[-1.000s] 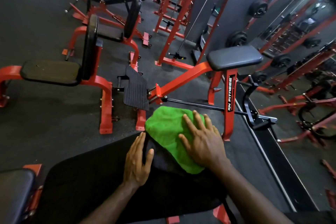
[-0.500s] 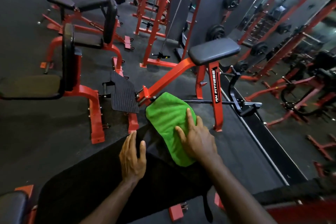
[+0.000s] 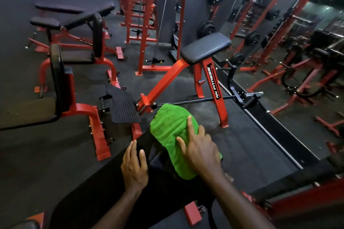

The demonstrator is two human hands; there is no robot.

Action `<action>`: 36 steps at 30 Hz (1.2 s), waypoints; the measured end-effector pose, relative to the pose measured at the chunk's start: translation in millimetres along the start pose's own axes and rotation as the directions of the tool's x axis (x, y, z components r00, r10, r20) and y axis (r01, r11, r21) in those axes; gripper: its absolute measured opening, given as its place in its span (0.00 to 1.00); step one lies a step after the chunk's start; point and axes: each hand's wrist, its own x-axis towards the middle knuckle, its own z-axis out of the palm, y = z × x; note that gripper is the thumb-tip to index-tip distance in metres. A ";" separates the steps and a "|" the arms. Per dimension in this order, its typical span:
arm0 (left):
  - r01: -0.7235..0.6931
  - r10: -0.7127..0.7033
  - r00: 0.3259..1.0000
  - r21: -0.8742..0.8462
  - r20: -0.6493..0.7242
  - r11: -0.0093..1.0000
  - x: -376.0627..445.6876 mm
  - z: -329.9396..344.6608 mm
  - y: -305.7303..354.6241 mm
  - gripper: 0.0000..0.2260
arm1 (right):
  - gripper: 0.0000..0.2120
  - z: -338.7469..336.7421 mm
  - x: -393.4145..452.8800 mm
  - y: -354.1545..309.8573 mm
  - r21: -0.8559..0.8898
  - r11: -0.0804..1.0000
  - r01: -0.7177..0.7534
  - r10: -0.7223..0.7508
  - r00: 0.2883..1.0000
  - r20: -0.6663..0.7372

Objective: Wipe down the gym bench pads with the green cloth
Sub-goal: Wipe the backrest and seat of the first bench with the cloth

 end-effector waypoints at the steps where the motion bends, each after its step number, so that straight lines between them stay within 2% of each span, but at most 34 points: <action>1: -0.016 0.016 1.000 0.003 -0.004 1.000 0.0 -0.9 -0.1 0.27 | 0.40 1.7 -10.5 3.8 -0.016 1.000 0.017 -0.017 0.999 -0.027; 5: -0.007 0.007 1.000 0.020 -0.007 1.000 2.0 1.0 1.3 0.27 | 0.40 9.6 -45.0 21.7 -0.019 0.999 0.037 -0.038 0.997 -0.073; 11: 0.006 -0.007 1.000 0.075 0.005 0.997 4.2 -1.1 5.2 0.29 | 0.40 6.5 2.1 -3.6 -0.069 0.997 0.025 -0.028 0.999 -0.044; 14: 0.016 -0.015 1.000 0.051 -0.007 0.999 9.3 -2.4 7.2 0.28 | 0.40 10.2 -26.1 11.3 -0.085 0.993 0.080 -0.085 0.995 -0.052; 17: -0.005 0.005 1.000 0.052 0.012 0.999 11.7 -1.9 3.5 0.27 | 0.41 7.5 -41.7 20.1 -0.082 0.994 0.076 -0.080 0.996 -0.042; 22: 0.004 -0.002 0.999 -0.042 0.042 0.999 8.4 2.0 -2.7 0.28 | 0.40 -4.5 21.6 -9.2 0.004 1.000 0.023 -0.023 0.999 0.039; 28: -0.022 0.022 1.000 -0.052 -0.004 0.998 7.4 2.8 -4.6 0.26 | 0.40 7.0 -20.7 8.6 -0.119 0.989 0.088 -0.092 0.995 -0.029; 36: -0.008 0.009 1.000 -0.044 0.018 0.999 6.9 0.5 -1.3 0.28 | 0.38 -4.2 49.7 -21.6 0.010 0.999 0.036 -0.037 0.997 0.066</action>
